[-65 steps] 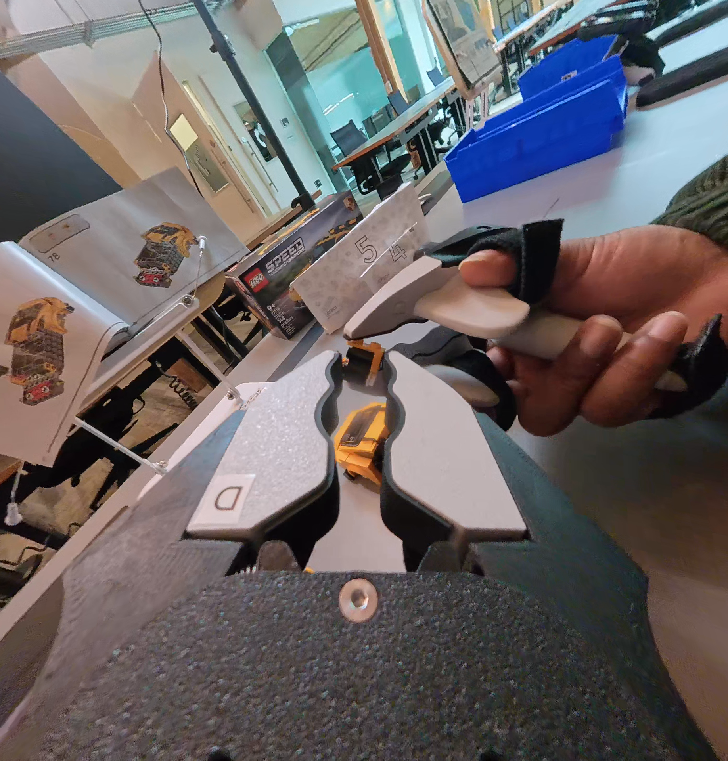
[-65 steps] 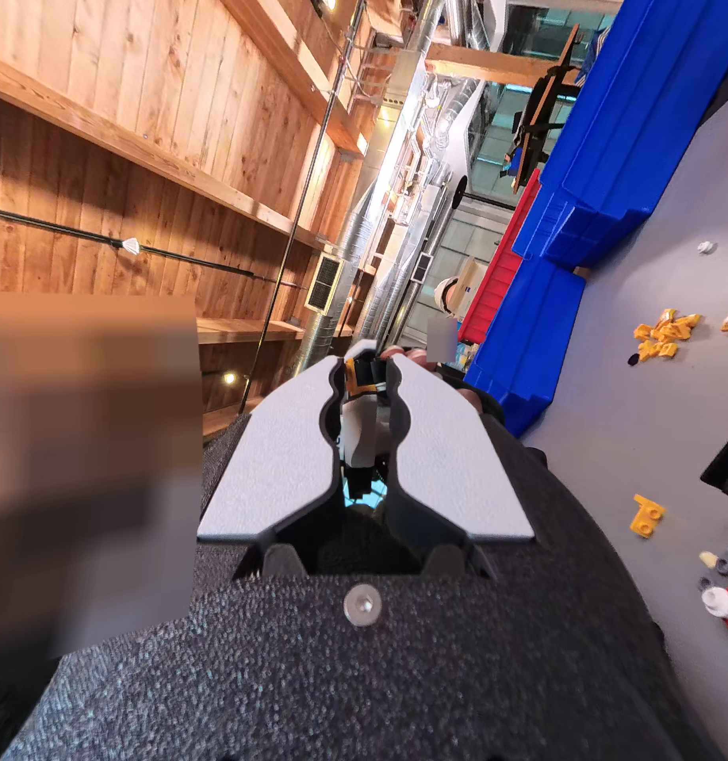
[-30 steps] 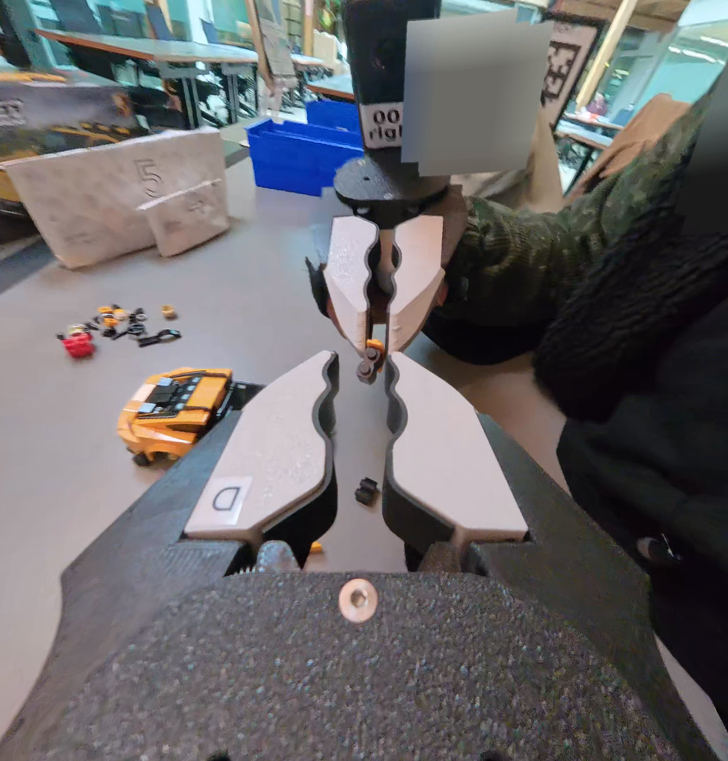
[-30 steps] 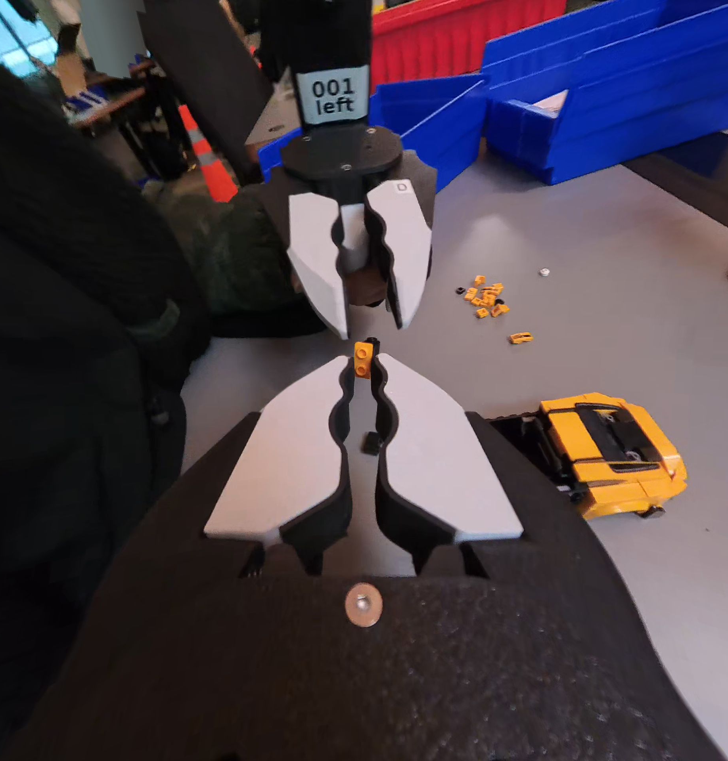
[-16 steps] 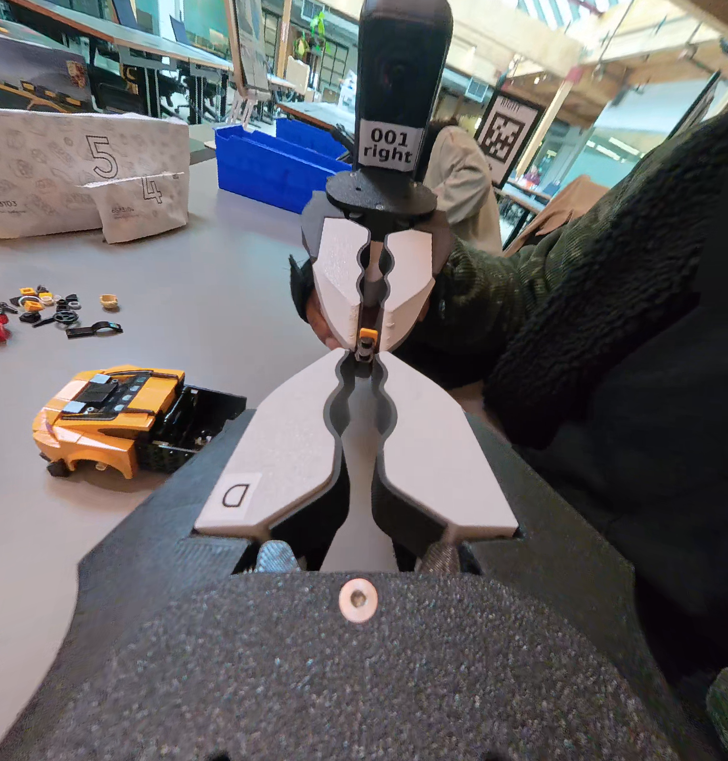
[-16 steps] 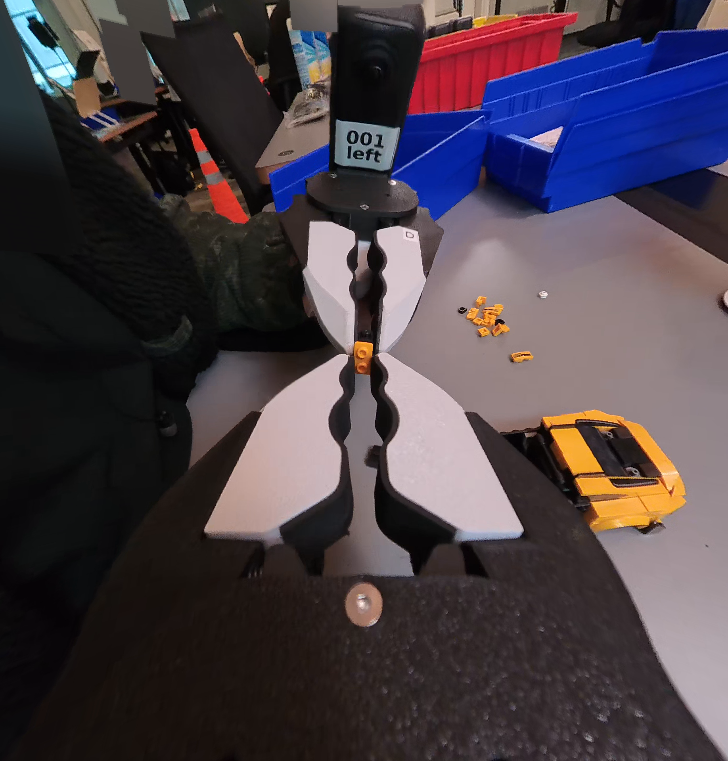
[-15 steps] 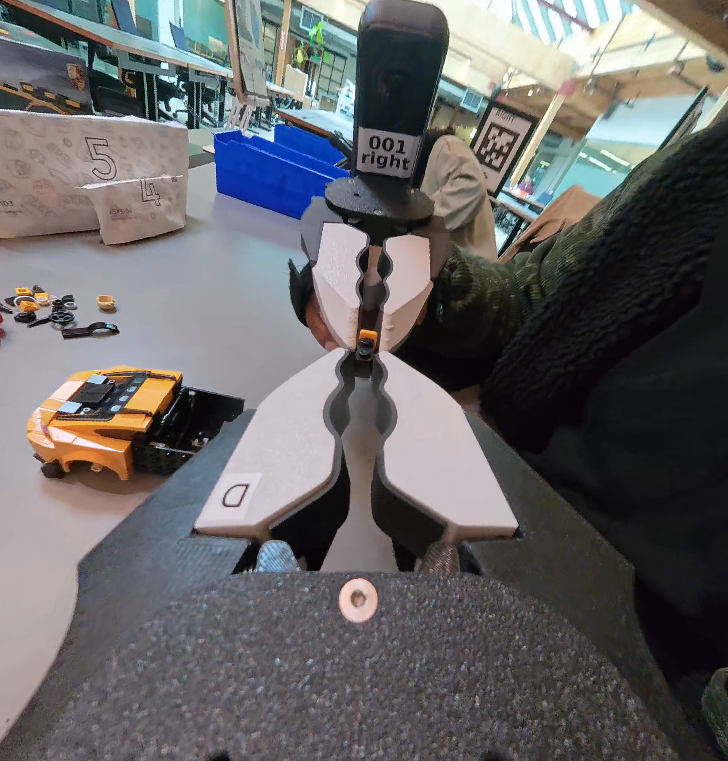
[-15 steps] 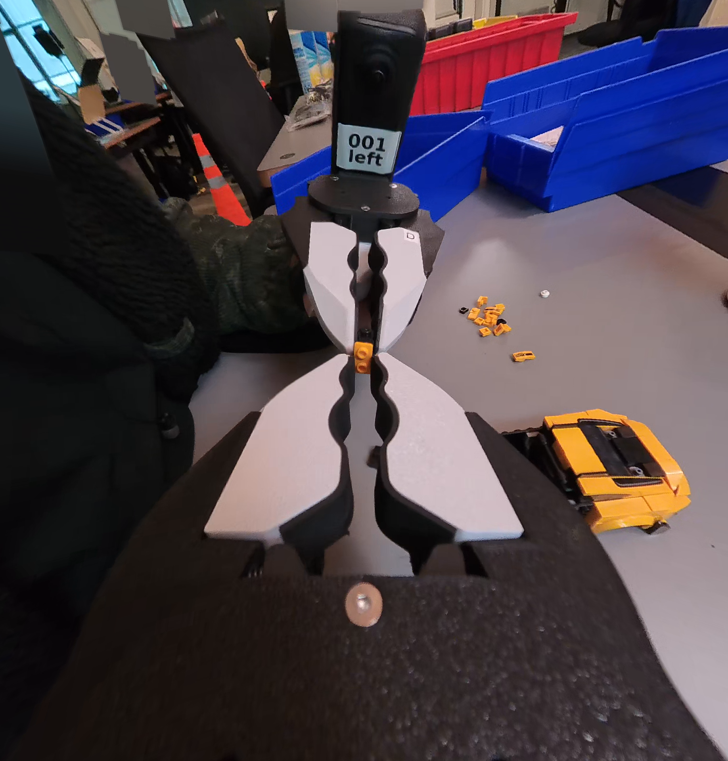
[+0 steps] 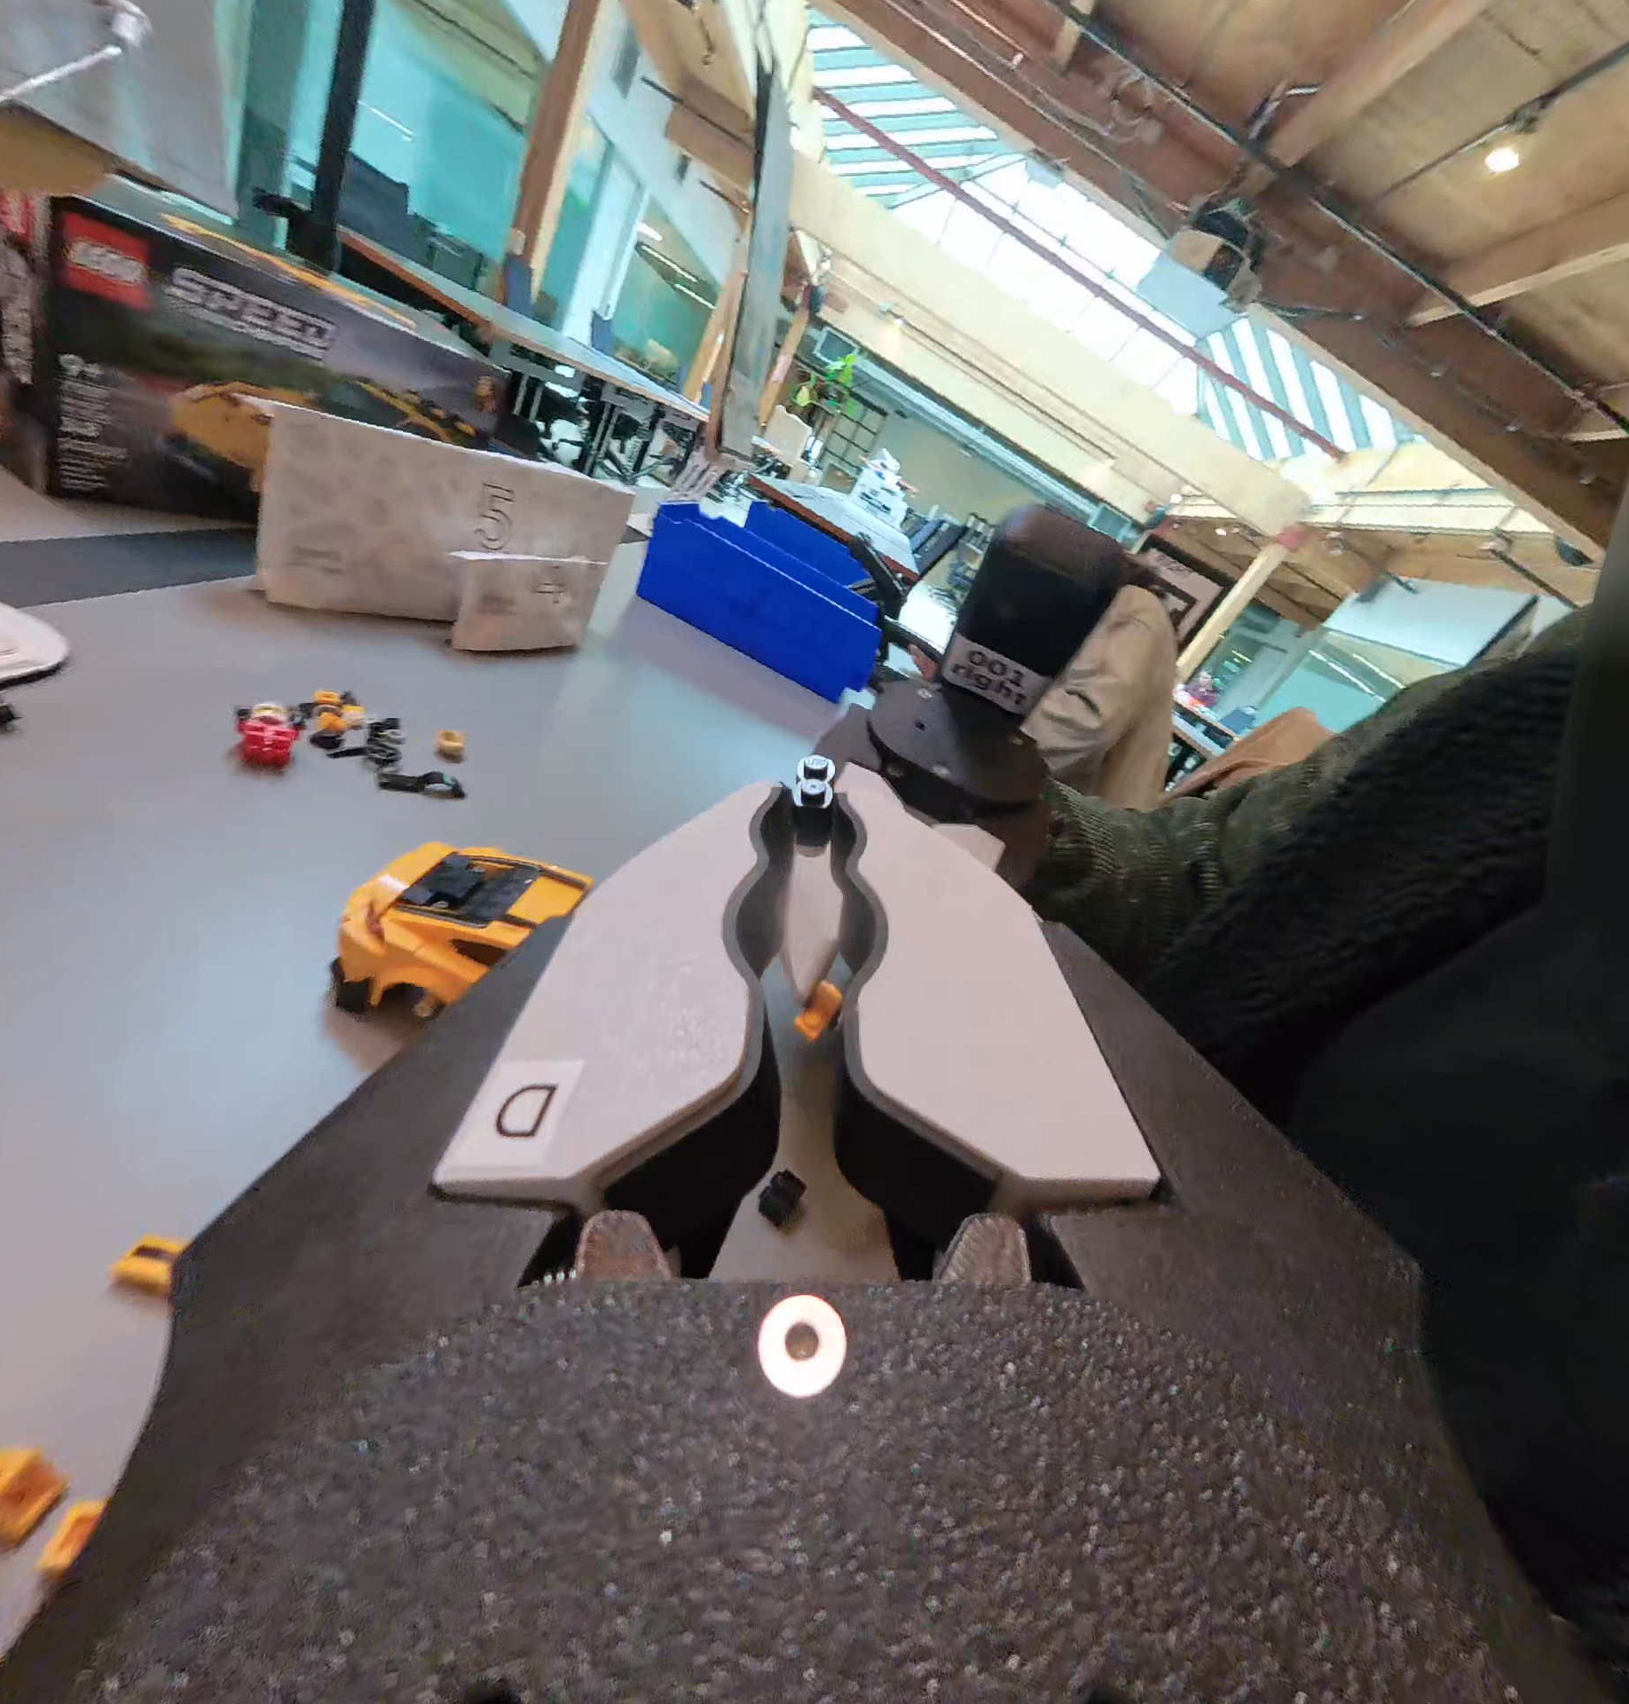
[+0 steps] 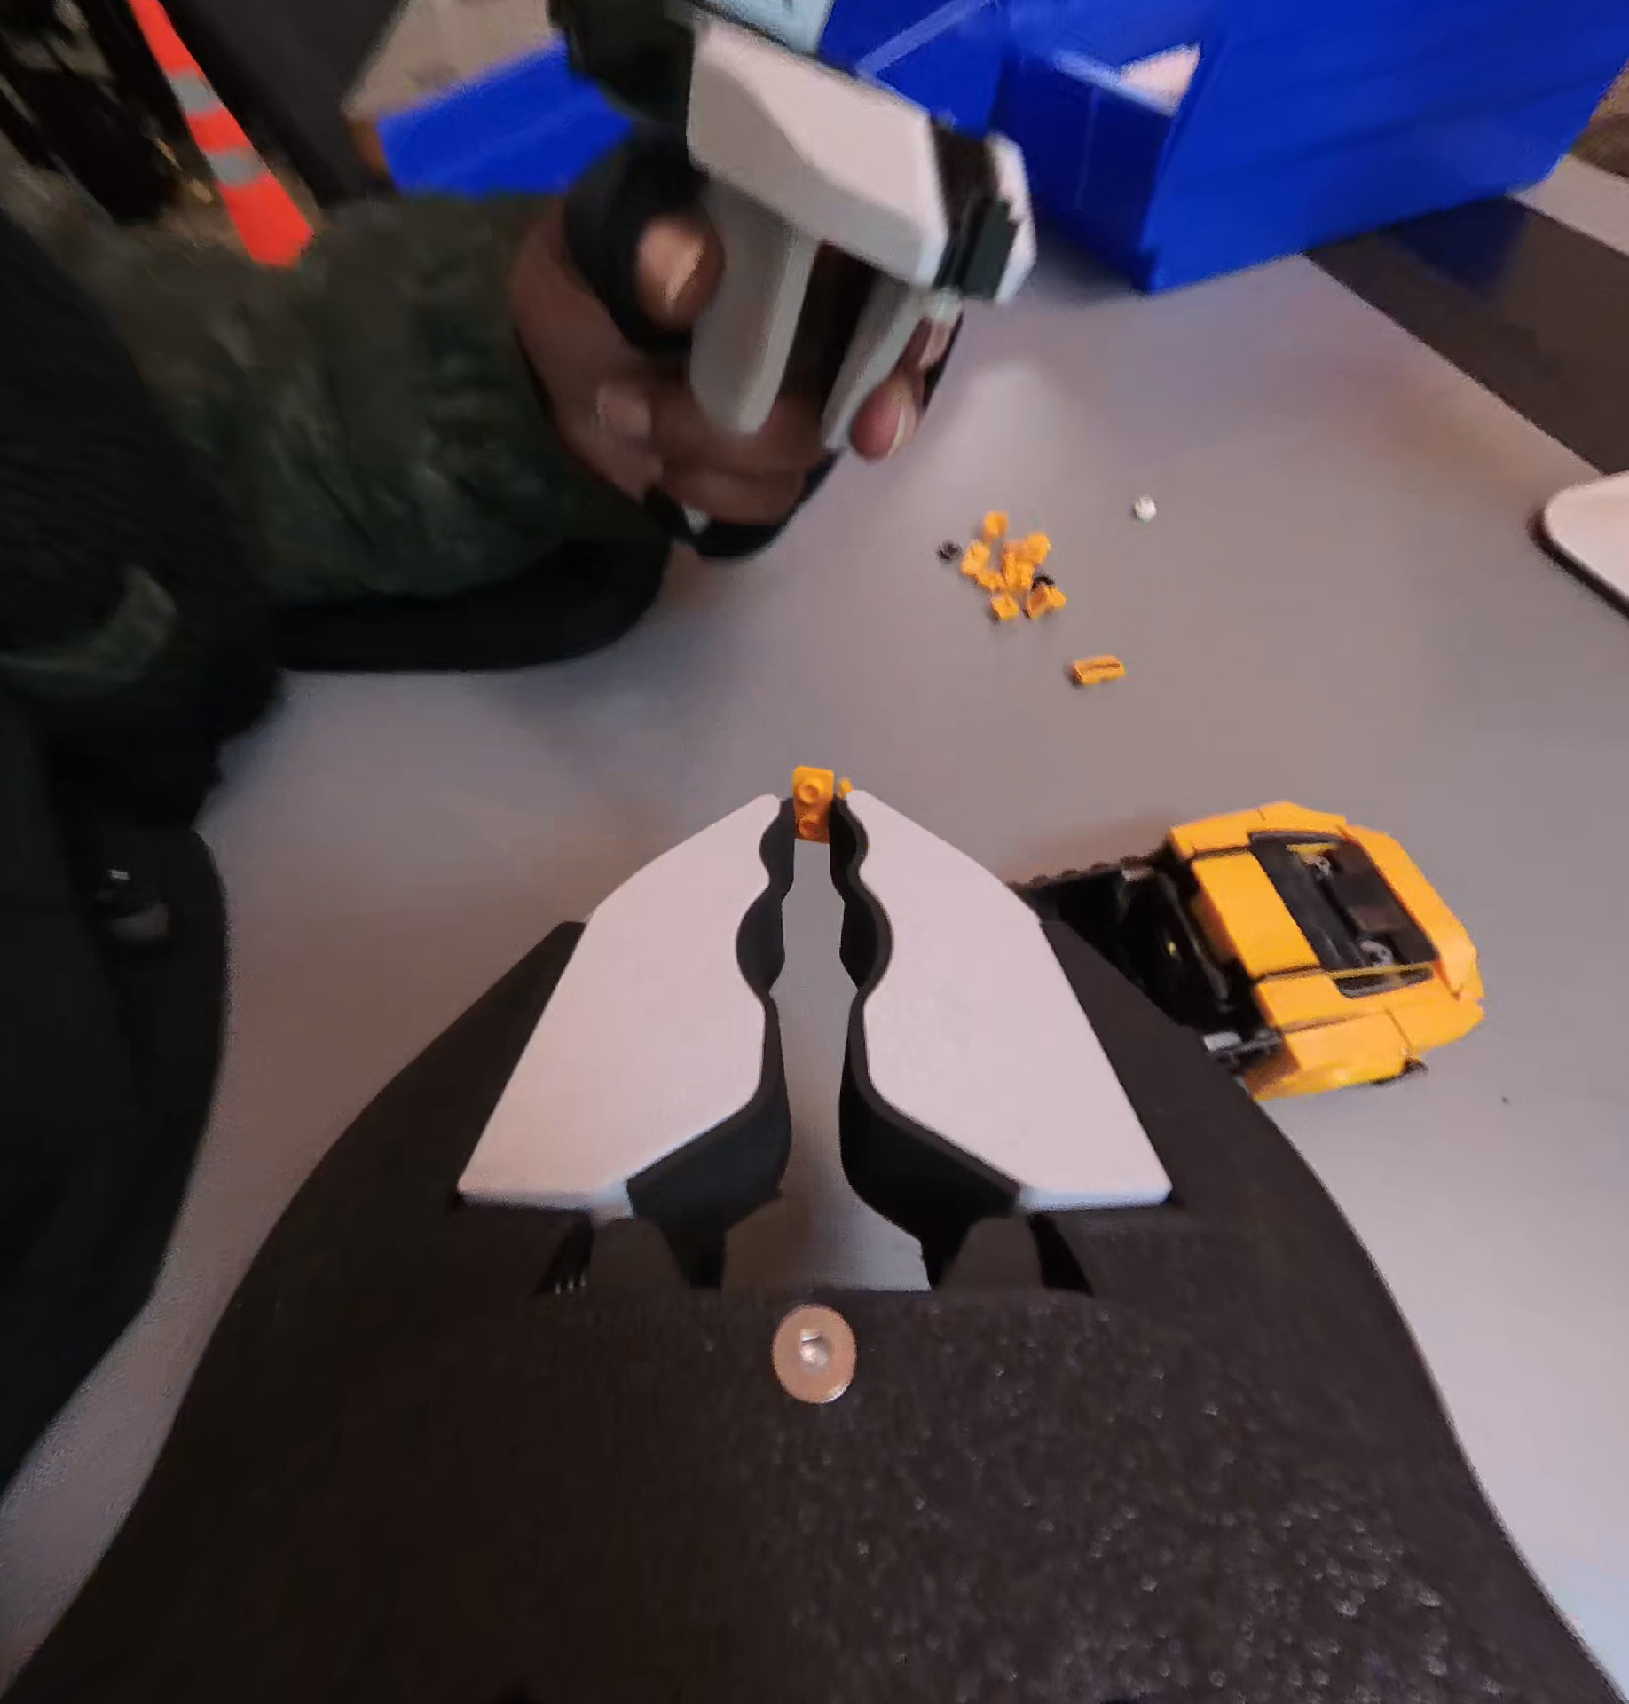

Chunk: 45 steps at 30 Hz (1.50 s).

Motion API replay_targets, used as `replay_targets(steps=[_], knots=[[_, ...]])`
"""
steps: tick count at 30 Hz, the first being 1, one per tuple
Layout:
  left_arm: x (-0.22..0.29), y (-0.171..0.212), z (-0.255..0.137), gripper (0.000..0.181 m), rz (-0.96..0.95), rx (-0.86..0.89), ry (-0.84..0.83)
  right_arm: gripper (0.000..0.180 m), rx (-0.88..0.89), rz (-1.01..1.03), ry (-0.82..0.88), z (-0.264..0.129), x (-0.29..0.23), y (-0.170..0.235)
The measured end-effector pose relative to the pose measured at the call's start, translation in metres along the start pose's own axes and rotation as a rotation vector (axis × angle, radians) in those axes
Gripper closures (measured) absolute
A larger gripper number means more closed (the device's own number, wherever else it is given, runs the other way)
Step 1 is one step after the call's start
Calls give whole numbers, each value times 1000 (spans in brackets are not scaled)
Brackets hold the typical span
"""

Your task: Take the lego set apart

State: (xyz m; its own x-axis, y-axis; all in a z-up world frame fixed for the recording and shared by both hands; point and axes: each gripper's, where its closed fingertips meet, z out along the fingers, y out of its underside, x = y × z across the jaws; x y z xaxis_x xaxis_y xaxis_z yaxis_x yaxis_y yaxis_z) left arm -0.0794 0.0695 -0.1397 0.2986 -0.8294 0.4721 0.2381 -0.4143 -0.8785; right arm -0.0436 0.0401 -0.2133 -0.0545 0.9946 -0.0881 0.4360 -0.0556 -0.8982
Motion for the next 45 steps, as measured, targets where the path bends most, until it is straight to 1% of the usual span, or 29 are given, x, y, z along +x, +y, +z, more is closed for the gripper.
replay_targets(steps=[2,4,8,13,19,21,24,26,30,33,40,42,45], knots=[[-6,-4,-3,172,-19,26,-19,173,-69,-47,68,5,5,7],[-12,-1,-4,172,-35,10,-45,173,-127,-95,134,9,12,13],[-17,6,-2,172,-31,-21,-77,173,-181,-114,187,11,17,21],[-21,10,0,172,-36,-41,-95,173,-192,-120,203,13,19,24],[-32,3,-9,172,-27,-24,-163,173,-188,-128,232,17,24,22],[-36,2,-13,172,-14,-30,-194,173,-169,-126,245,17,27,18],[-41,6,-17,173,14,-86,-230,172,-118,-103,241,19,30,11],[-41,8,-17,173,23,-103,-233,166,-81,-98,233,22,30,5],[-38,14,-14,173,48,-145,-228,145,-42,-136,236,29,28,-3],[-36,19,-11,173,50,-167,-216,138,-23,-164,254,29,28,-5],[-25,33,0,173,5,-212,-126,137,48,-168,308,19,36,-16],[-19,34,5,173,-50,-191,-78,140,84,-169,309,16,34,-22],[-6,35,11,173,-157,-156,37,145,170,-156,257,10,24,-36]])
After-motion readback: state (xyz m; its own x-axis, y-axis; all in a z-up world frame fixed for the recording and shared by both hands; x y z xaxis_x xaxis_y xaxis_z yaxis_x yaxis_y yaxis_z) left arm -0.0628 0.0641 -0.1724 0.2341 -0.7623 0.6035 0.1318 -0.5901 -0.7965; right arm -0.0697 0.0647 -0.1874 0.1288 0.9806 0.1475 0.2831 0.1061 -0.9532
